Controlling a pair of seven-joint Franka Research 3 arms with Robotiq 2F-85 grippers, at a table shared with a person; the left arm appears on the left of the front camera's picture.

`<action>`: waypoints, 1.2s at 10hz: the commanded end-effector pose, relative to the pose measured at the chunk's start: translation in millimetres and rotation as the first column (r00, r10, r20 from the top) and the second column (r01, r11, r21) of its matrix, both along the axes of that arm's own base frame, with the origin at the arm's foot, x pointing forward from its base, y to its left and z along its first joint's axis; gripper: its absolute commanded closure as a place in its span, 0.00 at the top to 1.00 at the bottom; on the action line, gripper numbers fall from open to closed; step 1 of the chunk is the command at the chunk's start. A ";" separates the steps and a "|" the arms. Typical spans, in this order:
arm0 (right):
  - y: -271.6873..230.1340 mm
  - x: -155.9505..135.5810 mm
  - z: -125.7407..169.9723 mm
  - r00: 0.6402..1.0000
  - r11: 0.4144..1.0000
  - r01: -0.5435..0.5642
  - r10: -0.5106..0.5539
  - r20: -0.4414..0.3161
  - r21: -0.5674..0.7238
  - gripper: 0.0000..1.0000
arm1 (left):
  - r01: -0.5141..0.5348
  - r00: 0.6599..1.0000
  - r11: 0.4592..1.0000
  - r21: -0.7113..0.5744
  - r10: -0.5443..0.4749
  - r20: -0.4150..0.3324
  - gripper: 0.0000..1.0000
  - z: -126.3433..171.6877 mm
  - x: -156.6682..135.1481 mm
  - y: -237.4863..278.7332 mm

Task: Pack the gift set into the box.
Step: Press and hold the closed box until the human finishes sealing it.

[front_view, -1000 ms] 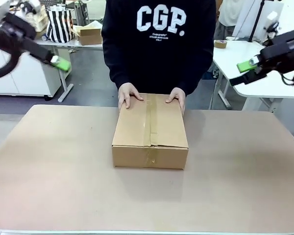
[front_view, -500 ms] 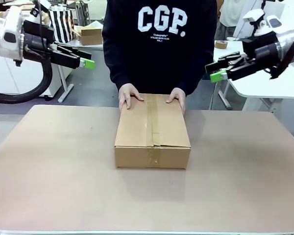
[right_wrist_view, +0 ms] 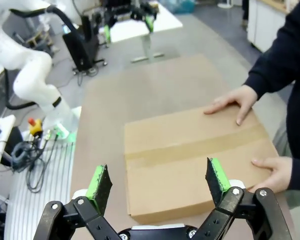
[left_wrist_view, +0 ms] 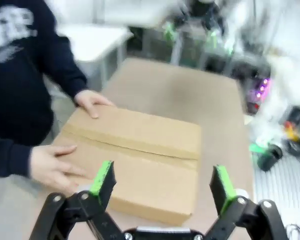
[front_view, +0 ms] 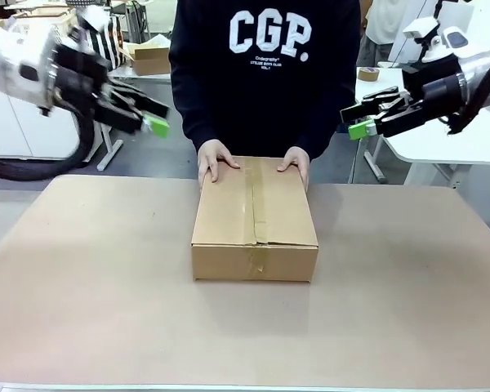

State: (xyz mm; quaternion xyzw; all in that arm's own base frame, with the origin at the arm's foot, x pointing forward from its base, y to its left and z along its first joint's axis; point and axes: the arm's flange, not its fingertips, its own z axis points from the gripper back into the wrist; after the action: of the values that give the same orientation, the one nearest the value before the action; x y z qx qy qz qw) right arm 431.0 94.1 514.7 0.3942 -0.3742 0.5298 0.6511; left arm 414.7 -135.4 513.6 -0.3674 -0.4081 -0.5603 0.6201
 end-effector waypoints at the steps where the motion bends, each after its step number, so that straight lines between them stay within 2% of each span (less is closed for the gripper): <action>1: 14.6 29.4 -18.0 0.977 0.986 -0.137 0.117 0.180 0.100 1.00 | 0.296 0.952 0.954 0.052 -0.299 0.064 1.00 -37.9 4.6 -33.9; 2: 21.7 38.5 -32.5 0.960 0.979 -0.163 0.129 0.247 0.120 1.00 | 0.379 0.922 0.925 0.007 -0.379 0.086 1.00 -50.7 7.5 -44.8; 3: 28.7 43.9 -47.9 0.949 0.981 -0.156 0.116 0.294 0.114 1.00 | 0.374 0.924 0.926 -0.045 -0.368 0.099 1.00 -58.4 16.5 -48.2; 4: 37.7 47.8 -67.4 0.943 0.970 -0.209 0.167 0.287 0.122 1.00 | 0.382 0.922 0.914 -0.140 -0.367 0.122 1.00 -65.5 25.0 -51.2; 6: 56.5 53.6 -109.1 0.966 0.973 -0.193 0.165 0.200 0.127 1.00 | 0.340 0.935 0.920 -0.196 -0.308 0.177 1.00 -95.5 40.2 -63.0; 7: 65.7 58.0 -127.7 0.973 0.982 -0.141 0.114 0.199 0.124 1.00 | 0.321 0.942 0.924 -0.206 -0.289 0.171 1.00 -116.1 45.7 -70.8; 9: 86.0 63.2 -159.1 0.970 0.985 -0.154 0.137 0.200 0.074 1.00 | 0.204 0.975 0.961 -0.187 -0.184 0.122 1.00 -151.5 61.1 -73.2; 12: 95.8 86.3 -203.4 0.971 0.974 -0.224 0.218 0.102 0.046 1.00 | 0.089 0.995 0.986 -0.141 -0.081 0.059 1.00 -188.1 74.8 -66.4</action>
State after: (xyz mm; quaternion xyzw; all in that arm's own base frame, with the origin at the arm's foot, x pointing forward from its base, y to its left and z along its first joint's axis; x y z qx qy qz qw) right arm 500.7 186.7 318.8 0.4279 -0.3817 0.5945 0.5637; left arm 486.4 -193.9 325.9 -0.4251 -0.4353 -0.5732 0.5489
